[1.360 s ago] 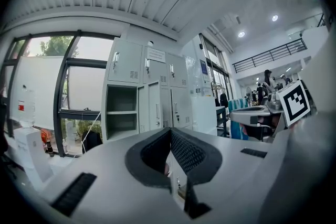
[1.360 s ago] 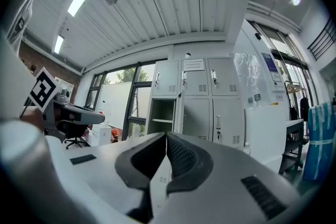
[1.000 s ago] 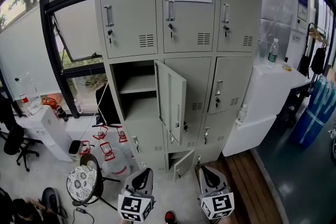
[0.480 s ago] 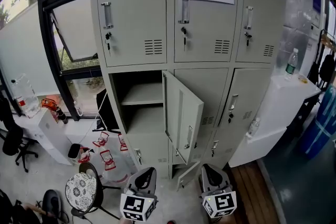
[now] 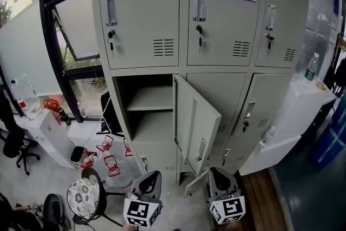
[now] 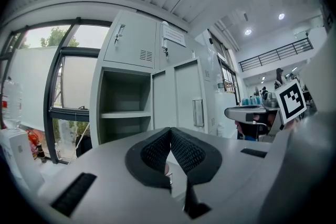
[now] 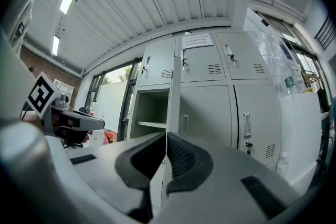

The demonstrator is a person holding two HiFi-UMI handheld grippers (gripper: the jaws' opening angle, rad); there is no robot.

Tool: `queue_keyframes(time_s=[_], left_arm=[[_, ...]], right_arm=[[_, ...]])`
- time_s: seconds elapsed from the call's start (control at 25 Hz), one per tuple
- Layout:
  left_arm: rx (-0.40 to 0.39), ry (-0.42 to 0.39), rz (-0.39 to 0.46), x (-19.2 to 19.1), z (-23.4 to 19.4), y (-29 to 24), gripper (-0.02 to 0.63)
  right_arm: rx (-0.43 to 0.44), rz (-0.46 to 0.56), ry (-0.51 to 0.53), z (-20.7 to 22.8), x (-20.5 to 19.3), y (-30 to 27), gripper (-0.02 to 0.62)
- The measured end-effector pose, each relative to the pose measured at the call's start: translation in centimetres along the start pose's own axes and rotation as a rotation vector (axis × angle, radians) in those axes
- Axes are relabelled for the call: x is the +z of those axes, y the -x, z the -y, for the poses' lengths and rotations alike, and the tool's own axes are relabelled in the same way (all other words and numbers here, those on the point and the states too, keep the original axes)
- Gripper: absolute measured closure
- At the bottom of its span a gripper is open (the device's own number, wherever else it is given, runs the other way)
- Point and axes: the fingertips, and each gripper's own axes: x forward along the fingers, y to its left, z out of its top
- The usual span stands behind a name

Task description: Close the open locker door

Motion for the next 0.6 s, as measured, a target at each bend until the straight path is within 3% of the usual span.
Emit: queue_keyframes(time_s=[0.32,0.6], left_arm=[[0.050,0.009,0.003,0.1,-0.6,-1.4,0.584],[0.125,0.016,0.002,0.3,-0.6,-2.4,0.584]], right_arm=[[0.061,0.013,0.001,1.0,0.3,-2.0,0.577],[0.187,0.040,-0.030,1.5,0.7,-3.5,0.576]])
